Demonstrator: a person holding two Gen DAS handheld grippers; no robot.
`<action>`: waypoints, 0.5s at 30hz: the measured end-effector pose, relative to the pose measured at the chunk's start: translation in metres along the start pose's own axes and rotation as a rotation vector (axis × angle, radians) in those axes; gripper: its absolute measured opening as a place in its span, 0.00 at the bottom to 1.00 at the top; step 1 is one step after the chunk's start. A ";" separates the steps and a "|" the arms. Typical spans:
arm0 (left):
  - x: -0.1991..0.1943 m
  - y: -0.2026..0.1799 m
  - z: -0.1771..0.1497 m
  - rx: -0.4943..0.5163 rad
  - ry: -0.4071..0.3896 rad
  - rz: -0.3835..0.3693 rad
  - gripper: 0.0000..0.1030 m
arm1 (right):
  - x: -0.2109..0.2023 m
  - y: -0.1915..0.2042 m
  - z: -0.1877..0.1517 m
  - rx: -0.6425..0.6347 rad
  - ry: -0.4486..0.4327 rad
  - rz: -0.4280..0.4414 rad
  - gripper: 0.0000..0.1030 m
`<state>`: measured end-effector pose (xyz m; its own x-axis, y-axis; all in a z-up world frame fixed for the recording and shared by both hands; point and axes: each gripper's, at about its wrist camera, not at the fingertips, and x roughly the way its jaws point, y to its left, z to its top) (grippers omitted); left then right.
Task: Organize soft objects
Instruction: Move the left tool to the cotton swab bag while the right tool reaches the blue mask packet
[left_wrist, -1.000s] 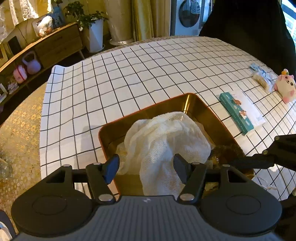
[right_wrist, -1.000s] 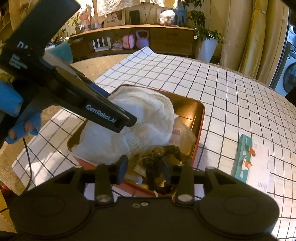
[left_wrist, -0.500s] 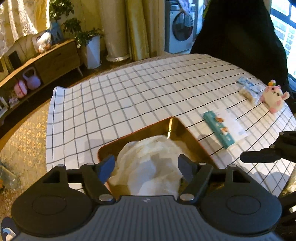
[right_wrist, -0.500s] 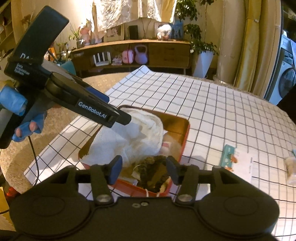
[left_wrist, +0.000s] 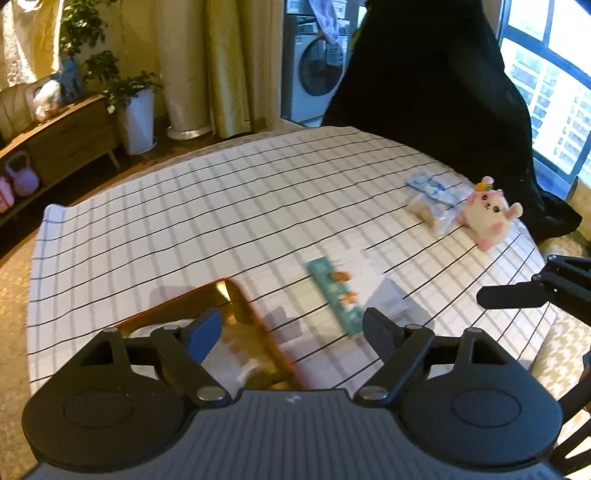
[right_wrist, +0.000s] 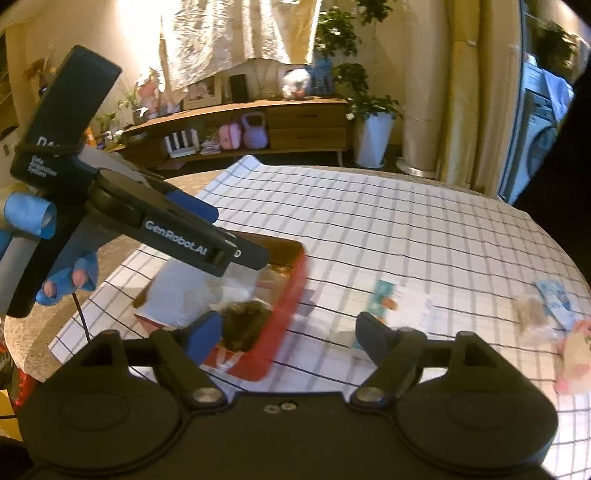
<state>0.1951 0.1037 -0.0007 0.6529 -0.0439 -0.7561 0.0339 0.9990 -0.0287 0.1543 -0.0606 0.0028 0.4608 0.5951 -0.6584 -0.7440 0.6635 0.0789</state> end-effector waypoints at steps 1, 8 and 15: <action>0.002 -0.007 0.002 0.007 -0.001 -0.005 0.81 | -0.003 -0.008 -0.002 0.007 0.001 -0.007 0.82; 0.024 -0.057 0.022 0.049 -0.031 -0.039 0.83 | -0.025 -0.074 -0.012 0.090 -0.004 -0.076 0.86; 0.063 -0.101 0.039 0.042 -0.017 -0.095 0.85 | -0.034 -0.144 -0.015 0.162 -0.007 -0.140 0.89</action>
<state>0.2620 -0.0003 -0.0197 0.6580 -0.1391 -0.7401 0.1277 0.9892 -0.0724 0.2386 -0.1832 0.0028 0.5577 0.4950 -0.6663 -0.5856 0.8035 0.1068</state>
